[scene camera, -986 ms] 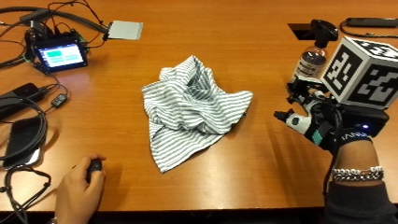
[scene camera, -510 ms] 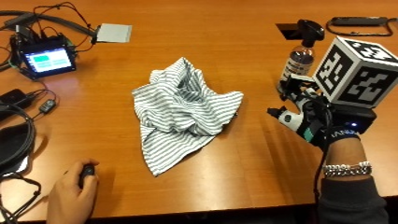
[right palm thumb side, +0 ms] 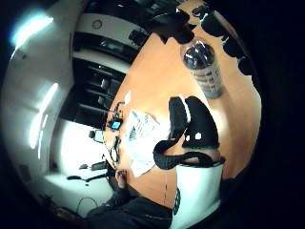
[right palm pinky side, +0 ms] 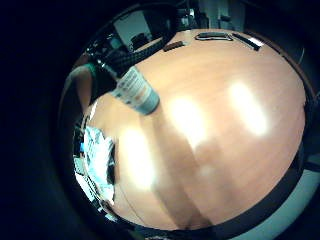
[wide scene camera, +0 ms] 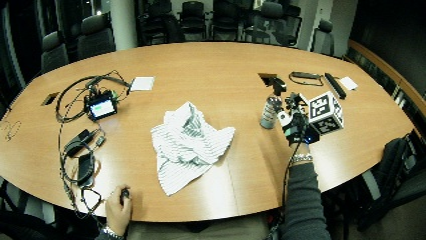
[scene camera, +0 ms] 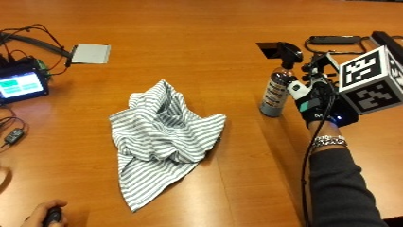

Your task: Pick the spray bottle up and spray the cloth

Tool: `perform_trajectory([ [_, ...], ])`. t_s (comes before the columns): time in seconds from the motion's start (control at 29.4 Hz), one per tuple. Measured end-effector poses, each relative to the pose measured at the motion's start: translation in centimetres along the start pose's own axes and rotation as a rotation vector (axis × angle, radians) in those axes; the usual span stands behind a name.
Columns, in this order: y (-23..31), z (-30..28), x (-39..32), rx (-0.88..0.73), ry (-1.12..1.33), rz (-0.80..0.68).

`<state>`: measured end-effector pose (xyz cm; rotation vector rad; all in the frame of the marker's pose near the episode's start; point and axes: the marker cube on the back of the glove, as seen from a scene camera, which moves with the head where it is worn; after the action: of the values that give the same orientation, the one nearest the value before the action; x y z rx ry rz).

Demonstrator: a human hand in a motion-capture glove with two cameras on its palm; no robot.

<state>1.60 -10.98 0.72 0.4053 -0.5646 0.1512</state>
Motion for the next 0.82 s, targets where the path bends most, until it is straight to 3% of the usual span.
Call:
perform_trajectory([
  [0.2, -1.0, 3.4, 2.8, -0.048, -0.238, 0.118],
  [0.58, -1.3, 6.5, 3.7, -0.167, -0.531, 0.198],
  [0.82, -2.1, 7.1, 2.6, -0.110, -0.540, 0.140],
])
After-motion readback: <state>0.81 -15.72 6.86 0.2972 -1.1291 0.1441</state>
